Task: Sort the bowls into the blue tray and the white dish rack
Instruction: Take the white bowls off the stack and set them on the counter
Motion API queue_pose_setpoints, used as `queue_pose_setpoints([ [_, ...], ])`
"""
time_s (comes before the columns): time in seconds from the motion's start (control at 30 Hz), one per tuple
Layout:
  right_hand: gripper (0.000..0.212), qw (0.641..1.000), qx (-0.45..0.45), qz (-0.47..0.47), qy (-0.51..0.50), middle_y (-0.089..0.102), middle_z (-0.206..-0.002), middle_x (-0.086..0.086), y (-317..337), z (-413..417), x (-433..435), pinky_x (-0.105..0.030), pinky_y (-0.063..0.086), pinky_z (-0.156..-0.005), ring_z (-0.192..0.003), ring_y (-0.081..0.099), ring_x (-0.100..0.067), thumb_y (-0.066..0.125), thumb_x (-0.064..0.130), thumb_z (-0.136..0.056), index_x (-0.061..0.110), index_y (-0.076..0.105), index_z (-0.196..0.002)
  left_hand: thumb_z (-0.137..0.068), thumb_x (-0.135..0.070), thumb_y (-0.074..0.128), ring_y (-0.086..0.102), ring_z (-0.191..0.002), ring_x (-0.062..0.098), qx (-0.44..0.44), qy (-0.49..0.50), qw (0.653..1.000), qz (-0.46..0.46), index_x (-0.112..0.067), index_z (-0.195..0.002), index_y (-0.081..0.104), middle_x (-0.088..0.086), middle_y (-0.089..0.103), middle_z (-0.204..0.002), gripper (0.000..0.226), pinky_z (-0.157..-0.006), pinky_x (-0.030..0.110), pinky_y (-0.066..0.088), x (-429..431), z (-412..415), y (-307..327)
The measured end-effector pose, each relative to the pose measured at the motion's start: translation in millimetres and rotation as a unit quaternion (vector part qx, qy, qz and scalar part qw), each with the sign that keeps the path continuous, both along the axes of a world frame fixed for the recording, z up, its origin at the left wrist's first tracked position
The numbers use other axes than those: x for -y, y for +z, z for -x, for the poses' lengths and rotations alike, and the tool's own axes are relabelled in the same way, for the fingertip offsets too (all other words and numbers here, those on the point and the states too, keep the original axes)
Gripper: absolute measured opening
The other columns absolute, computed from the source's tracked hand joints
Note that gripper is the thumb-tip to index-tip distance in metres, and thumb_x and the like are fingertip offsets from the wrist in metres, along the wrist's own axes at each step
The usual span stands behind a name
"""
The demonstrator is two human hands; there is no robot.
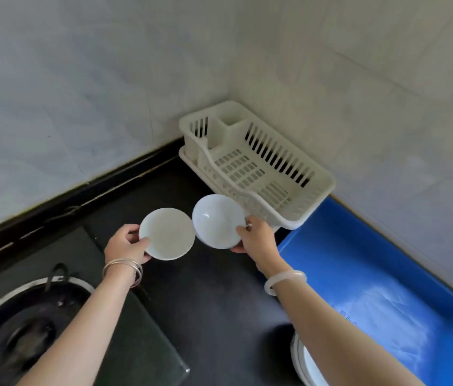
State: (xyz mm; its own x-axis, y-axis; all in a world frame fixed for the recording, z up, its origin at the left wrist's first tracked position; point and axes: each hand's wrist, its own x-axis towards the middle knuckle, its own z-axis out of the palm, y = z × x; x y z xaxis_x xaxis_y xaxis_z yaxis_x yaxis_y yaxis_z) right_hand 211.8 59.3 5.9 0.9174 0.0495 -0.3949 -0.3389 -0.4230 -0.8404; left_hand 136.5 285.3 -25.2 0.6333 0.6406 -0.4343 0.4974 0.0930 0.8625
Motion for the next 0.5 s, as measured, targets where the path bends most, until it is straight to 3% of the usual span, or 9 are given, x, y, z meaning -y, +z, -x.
queue_pose_setpoints([
  [0.13, 0.012, 0.999, -0.029, -0.011, -0.012, 0.049, -0.117, -0.004, -24.1, -30.1, -43.8, -0.019, 0.054, -0.045, -0.097, 0.06, -0.025, 0.052, 0.007, -0.092, 0.016, 0.051, -0.099, -0.08, 0.005, 0.058, 0.059, -0.094, 0.033, -0.004, 0.06, 0.998, 0.024, -0.011, -0.103, 0.057, 0.011, 0.059, -0.106, 0.028, -0.07, 0.039, 0.056, -31.2, -17.8, -14.1],
  [0.3, 0.018, 0.998, -0.062, 0.003, -0.023, 0.051, -0.111, -0.003, -49.1, -62.4, -84.5, -0.026, 0.058, -0.054, -0.075, 0.054, -0.013, 0.052, 0.008, -0.091, 0.023, 0.05, -0.081, -0.08, 0.006, 0.056, 0.059, -0.104, 0.038, 0.0, 0.127, 0.991, 0.04, -0.014, -0.096, 0.055, 0.014, 0.06, -0.109, 0.025, -0.074, 0.045, 0.056, -54.7, -38.4, -29.3],
  [0.5, 0.016, 0.994, -0.096, 0.0, -0.047, 0.048, -0.106, -0.002, -66.7, -84.8, -117.5, -0.021, 0.055, -0.046, -0.07, 0.059, -0.015, 0.05, 0.006, -0.091, 0.019, 0.05, -0.082, -0.081, 0.007, 0.055, 0.059, -0.106, 0.037, 0.003, 0.184, 0.98, 0.07, -0.013, -0.101, 0.055, 0.017, 0.06, -0.117, 0.028, -0.077, 0.046, 0.056, -67.3, -51.8, -44.8],
])
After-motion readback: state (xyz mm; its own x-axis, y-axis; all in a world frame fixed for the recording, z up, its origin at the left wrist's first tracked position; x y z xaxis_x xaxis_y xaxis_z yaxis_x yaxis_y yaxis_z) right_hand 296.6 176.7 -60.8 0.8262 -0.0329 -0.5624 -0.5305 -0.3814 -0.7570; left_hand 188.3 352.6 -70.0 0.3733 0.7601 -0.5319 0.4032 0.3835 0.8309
